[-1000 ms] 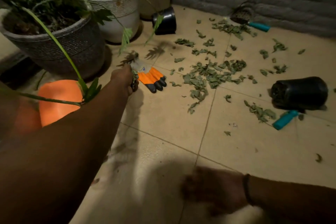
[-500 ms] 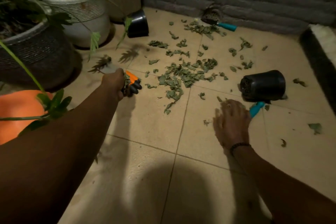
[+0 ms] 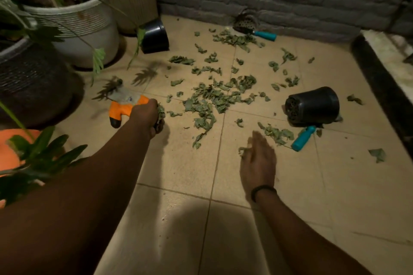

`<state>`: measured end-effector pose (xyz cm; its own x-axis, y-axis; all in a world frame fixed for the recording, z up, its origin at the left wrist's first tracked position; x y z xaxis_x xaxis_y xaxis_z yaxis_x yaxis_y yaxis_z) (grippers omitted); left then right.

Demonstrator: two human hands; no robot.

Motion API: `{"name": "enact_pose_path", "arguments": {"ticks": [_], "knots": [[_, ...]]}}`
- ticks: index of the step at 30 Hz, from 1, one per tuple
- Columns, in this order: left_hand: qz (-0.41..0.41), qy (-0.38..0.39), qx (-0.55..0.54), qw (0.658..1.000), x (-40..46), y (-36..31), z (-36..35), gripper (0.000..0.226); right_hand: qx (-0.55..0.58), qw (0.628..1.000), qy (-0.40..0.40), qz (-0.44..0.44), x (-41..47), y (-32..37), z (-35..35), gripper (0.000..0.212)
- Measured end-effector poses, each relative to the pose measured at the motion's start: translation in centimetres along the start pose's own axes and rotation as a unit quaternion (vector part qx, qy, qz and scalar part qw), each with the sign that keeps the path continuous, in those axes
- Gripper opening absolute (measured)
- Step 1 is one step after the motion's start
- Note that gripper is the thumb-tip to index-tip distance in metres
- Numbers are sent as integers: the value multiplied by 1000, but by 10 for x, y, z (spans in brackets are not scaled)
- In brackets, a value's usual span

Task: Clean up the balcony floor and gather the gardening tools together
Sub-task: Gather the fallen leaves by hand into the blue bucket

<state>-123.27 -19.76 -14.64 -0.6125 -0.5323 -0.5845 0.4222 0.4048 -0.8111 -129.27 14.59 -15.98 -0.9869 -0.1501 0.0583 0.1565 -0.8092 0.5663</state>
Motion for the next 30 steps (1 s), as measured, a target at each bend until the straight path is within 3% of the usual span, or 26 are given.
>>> {"name": "enact_pose_path", "arguments": {"ticks": [1,3,5,6,8,11,14,17,22,25,28,30], "knots": [[-5,-1,3,1000,0,-1,-1,30,-33,996,-79,-32,13,0,21,42],[-10,-2,11,1000,1,-2,-3,28,-78,955,-184,-219,32,-35,63,40],[-13,-14,31,999,-1,-3,-7,27,-17,908,-146,-393,42,-82,74,47],[-17,-14,42,999,-4,-3,-13,28,5,901,-102,-422,49,-99,71,49],[-19,3,60,998,-10,1,-34,33,26,916,-29,-398,65,-116,68,48],[-24,37,84,995,-19,5,-66,34,71,925,-14,-373,76,-131,76,46],[-34,47,111,992,-18,4,-86,33,159,903,-39,-397,72,-141,92,46],[-32,49,137,989,-21,5,-101,56,162,896,-72,-406,65,-159,111,44],[-38,50,160,985,-33,8,-121,37,142,869,-159,-446,31,-205,137,38],[-43,61,162,984,-25,8,-127,43,89,867,-148,-467,18,-220,136,41],[-52,57,183,980,-13,3,-127,57,-87,871,-100,-474,30,-206,147,59],[-45,42,176,982,-6,2,-124,67,-159,890,-59,-423,63,-180,168,65]]}}
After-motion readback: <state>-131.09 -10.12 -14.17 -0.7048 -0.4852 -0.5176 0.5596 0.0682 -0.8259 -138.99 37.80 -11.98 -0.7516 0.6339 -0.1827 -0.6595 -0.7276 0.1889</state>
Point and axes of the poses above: each hand's wrist, its own x-axis towards the middle knuckle, its own z-axis out of the back of the hand, y = z × x, the point moved 9 cm from there along x, towards the middle knuckle, and after that the axes turned 6 degrees about y, right-handed, at the moved point
